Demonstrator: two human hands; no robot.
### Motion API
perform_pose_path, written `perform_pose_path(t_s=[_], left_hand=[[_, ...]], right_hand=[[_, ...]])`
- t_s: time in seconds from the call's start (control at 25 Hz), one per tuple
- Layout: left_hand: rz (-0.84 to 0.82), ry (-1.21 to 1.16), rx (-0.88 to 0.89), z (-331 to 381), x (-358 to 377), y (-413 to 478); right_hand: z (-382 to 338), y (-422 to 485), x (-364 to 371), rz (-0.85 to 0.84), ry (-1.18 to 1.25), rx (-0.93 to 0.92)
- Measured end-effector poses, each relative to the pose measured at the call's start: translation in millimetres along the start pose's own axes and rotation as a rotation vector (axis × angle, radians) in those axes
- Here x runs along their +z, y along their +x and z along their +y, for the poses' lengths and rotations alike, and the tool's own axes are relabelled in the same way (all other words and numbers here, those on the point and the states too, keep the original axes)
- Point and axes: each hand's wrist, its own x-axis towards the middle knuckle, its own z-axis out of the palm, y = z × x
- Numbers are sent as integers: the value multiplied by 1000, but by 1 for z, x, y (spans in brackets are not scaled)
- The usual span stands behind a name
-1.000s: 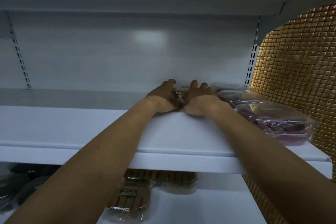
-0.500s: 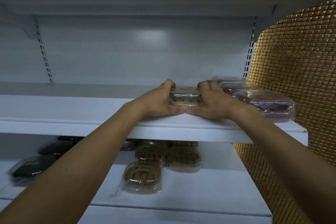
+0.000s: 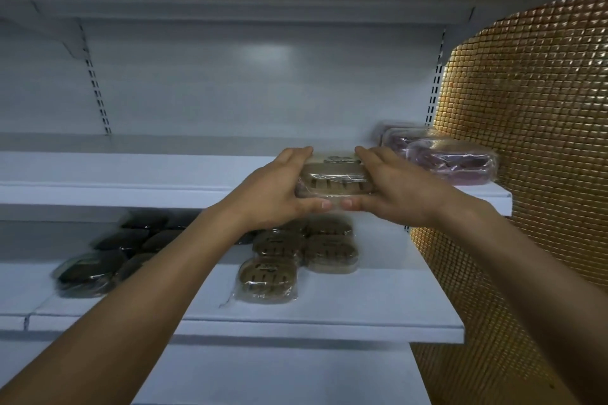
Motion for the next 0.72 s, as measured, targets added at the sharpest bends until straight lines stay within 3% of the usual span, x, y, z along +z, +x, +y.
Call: perform_pose_path(t_s=[0.36,0.72], left_hand=[[118,-12,44,9,25,-76],[-151,-44,-46,-24,110,-119]], right_hand=[[-30,-65,33,103,13,-17],[-35,-92,127,-112,73,29]])
